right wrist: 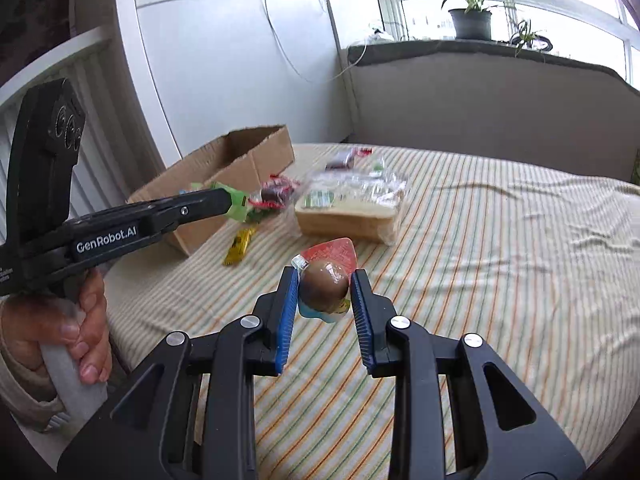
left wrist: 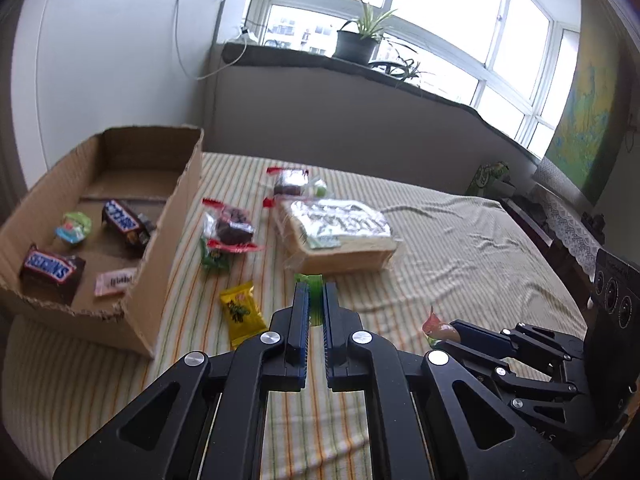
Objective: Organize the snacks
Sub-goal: 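Carry both candies into the cardboard box and open both tools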
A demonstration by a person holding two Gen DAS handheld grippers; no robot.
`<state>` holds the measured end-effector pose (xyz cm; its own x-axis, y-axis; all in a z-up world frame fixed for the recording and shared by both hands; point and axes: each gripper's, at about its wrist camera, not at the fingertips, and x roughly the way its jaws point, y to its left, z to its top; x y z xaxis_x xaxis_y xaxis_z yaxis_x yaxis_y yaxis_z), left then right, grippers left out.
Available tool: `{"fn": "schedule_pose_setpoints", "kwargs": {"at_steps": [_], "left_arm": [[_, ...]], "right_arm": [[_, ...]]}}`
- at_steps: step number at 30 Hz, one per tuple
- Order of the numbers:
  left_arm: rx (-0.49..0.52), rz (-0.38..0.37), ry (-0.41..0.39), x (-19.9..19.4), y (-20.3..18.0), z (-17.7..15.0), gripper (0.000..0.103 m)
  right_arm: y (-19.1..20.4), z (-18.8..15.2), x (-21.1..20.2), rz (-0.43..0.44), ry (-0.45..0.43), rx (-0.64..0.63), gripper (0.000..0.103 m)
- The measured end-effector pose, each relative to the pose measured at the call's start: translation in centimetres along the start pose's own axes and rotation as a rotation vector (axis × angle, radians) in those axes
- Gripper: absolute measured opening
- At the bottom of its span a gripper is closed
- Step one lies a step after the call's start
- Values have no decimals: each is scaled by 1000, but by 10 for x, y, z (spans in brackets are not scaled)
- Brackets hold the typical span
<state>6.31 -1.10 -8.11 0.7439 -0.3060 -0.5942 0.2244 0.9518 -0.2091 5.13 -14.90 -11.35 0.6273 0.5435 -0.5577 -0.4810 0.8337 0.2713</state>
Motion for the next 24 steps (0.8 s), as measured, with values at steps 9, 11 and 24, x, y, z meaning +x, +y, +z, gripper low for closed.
{"fn": "schedule_pose_setpoints", "kwargs": {"at_steps": [9, 11, 24], "left_arm": [[108, 15, -182, -60, -24, 31, 5], [116, 23, -199, -69, -23, 31, 5], [-24, 90, -252, -100, 63, 13, 5]], "right_arm": [[13, 41, -50, -56, -136, -29, 28], [17, 42, -52, -61, -130, -35, 28], [101, 65, 15, 14, -40, -154, 28]]}}
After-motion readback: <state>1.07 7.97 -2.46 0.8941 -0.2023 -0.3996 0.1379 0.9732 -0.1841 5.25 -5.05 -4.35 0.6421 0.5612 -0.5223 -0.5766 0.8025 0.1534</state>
